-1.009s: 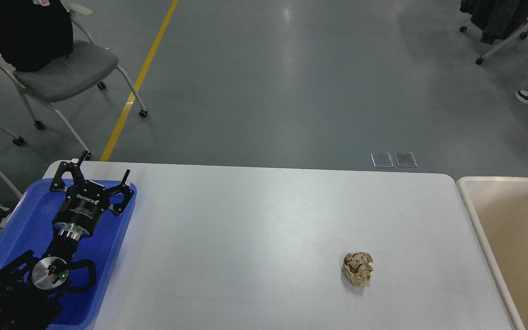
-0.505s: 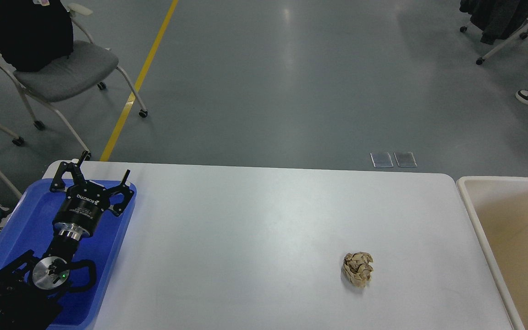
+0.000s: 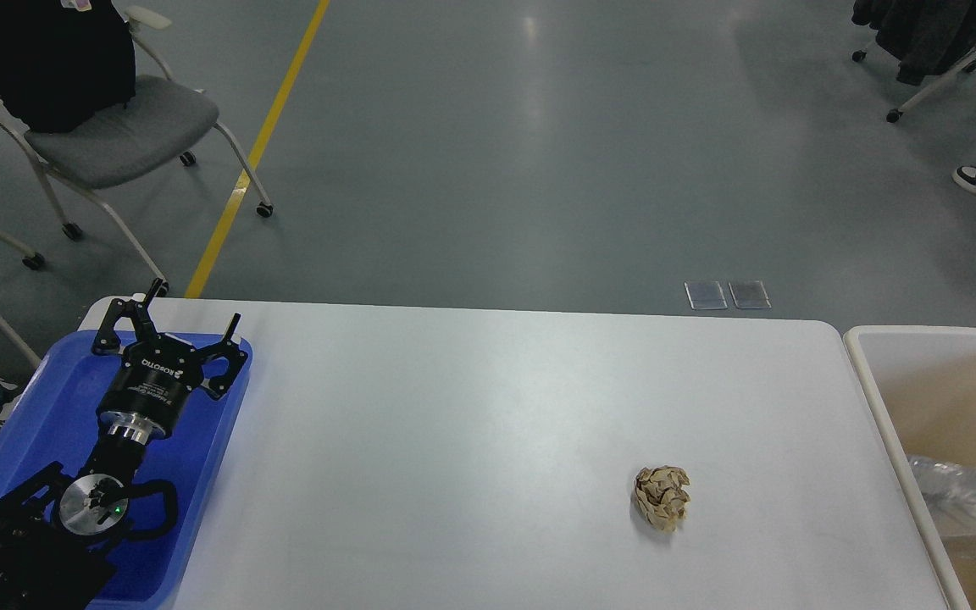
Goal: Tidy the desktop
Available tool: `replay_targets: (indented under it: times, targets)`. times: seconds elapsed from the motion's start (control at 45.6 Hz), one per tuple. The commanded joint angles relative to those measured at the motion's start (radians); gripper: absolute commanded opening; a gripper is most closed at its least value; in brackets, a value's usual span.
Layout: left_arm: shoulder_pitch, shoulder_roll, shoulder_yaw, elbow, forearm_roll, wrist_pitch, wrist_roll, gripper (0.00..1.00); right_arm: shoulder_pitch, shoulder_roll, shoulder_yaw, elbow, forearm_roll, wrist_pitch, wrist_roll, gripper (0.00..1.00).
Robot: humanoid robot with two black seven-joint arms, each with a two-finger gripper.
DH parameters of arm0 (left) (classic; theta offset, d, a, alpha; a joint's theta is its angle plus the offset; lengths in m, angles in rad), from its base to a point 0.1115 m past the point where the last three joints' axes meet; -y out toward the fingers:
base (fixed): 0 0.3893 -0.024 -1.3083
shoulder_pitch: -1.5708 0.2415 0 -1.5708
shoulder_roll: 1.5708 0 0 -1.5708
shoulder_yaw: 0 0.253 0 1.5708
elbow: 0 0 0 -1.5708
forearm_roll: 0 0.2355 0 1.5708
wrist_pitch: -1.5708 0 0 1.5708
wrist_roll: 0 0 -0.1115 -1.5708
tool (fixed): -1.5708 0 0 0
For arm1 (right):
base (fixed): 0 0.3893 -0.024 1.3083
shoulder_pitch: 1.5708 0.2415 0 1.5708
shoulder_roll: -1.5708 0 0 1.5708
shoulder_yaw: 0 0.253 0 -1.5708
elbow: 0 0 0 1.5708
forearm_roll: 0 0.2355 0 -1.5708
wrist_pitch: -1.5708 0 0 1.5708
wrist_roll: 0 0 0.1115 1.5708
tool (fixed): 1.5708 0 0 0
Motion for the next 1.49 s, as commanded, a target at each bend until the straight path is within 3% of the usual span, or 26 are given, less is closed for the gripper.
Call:
replay_targets:
  times: [0.0, 0.351, 0.549, 0.944, 1.207, 1.47]
  targets:
    - [0.000, 0.000, -0.001, 0.000, 0.000, 0.000, 0.000, 0.99, -0.002, -0.007, 0.004, -0.005, -0.001, 0.021, 0.002, 1.00]
    - [0.000, 0.000, 0.001, 0.000, 0.000, 0.000, 0.000, 0.99, 0.063, -0.067, -0.019, 0.015, -0.018, 0.068, 0.002, 1.00]
    - [0.000, 0.000, 0.001, 0.000, 0.000, 0.000, 0.000, 0.99, 0.165, -0.114, -0.022, 0.051, -0.189, 0.107, -0.005, 1.00]
    - [-0.002, -0.002, 0.002, 0.000, 0.000, 0.000, 0.000, 0.99, 0.408, -0.369, -0.044, 0.510, -0.559, 0.094, -0.009, 1.00]
    - [-0.003, -0.002, 0.002, 0.000, 0.000, -0.001, 0.002, 0.99, 0.641, -0.439, -0.344, 0.690, -0.566, 0.093, -0.008, 1.00]
    - [-0.003, -0.002, 0.002, 0.000, 0.000, -0.001, 0.002, 0.99, 0.941, -0.426, -0.735, 0.800, -0.495, 0.094, -0.003, 1.00]
